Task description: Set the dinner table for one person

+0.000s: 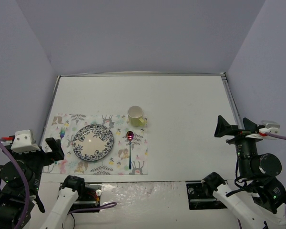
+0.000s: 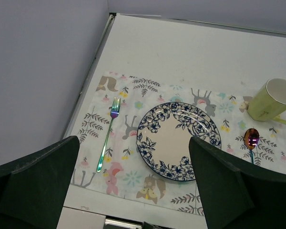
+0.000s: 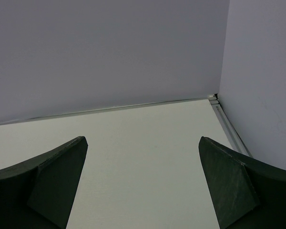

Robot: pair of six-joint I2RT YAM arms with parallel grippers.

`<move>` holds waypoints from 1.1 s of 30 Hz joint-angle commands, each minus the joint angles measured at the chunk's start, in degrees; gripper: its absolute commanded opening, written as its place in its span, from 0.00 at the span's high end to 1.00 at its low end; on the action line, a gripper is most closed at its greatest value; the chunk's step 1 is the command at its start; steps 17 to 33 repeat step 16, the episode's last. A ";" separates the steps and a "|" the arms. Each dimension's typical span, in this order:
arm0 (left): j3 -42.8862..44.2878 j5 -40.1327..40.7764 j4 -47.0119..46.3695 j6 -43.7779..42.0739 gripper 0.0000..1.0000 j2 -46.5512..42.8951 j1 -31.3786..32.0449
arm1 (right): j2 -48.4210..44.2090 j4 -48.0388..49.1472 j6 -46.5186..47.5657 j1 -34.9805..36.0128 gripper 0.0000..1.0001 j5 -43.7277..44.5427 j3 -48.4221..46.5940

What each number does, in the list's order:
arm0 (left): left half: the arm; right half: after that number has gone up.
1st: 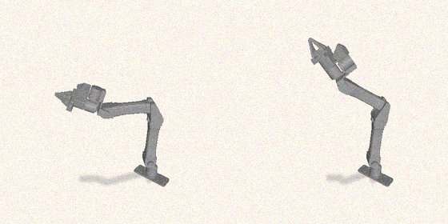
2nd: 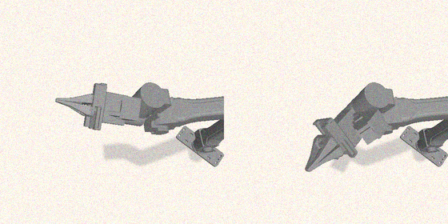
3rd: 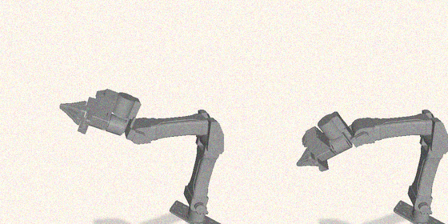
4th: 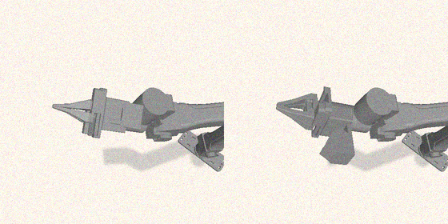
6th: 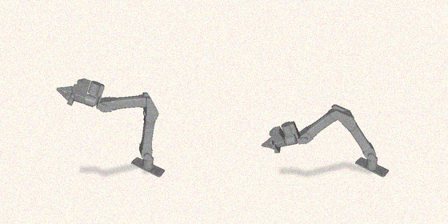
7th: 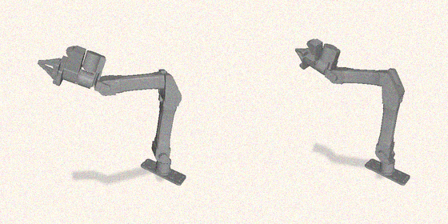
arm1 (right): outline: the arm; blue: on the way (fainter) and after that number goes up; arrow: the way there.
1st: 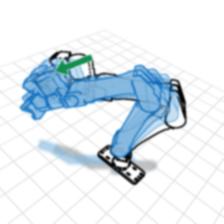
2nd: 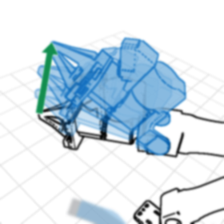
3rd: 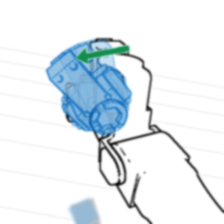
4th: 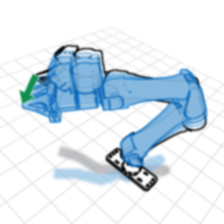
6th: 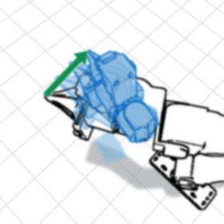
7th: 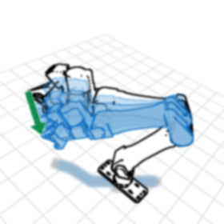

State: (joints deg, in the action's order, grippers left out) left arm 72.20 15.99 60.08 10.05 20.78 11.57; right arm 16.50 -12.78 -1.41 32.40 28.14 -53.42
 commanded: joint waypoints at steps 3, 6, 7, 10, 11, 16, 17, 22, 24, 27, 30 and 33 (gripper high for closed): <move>0.31 0.32 -1.95 1.24 0.03 1.37 0.29 | -0.11 3.20 2.12 0.42 0.00 0.86 0.07; 0.22 0.19 -1.90 1.29 0.03 1.28 0.29 | 0.02 3.28 2.20 0.38 0.00 0.69 0.07; 0.18 0.26 -1.90 1.32 0.03 1.21 0.29 | 0.06 3.28 2.28 0.42 0.00 0.69 0.07; 0.05 0.61 -1.90 1.29 0.03 1.03 0.29 | 0.19 3.28 2.46 0.39 0.00 0.85 -0.02; -0.10 0.59 -1.94 1.25 0.03 0.95 0.29 | 0.27 3.28 2.50 0.42 0.00 0.79 -0.06; -0.70 0.45 -2.16 1.29 0.03 0.69 0.29 | 0.61 3.28 2.92 0.44 0.00 0.99 -0.17; -0.70 0.45 -2.16 1.29 0.03 0.69 0.29 | 0.61 3.28 2.92 0.44 0.00 0.99 -0.17; -0.70 0.45 -2.16 1.29 0.03 0.69 0.29 | 0.61 3.28 2.92 0.44 0.00 0.99 -0.17; -0.70 0.45 -2.16 1.29 0.03 0.69 0.29 | 0.61 3.28 2.92 0.44 0.00 0.99 -0.17; -0.70 0.45 -2.16 1.29 0.03 0.69 0.29 | 0.61 3.28 2.92 0.44 0.00 0.99 -0.17; -0.70 0.45 -2.16 1.29 0.03 0.69 0.29 | 0.61 3.28 2.92 0.44 0.00 0.99 -0.17; -0.70 0.45 -2.16 1.29 0.03 0.69 0.29 | 0.61 3.28 2.92 0.44 0.00 0.99 -0.17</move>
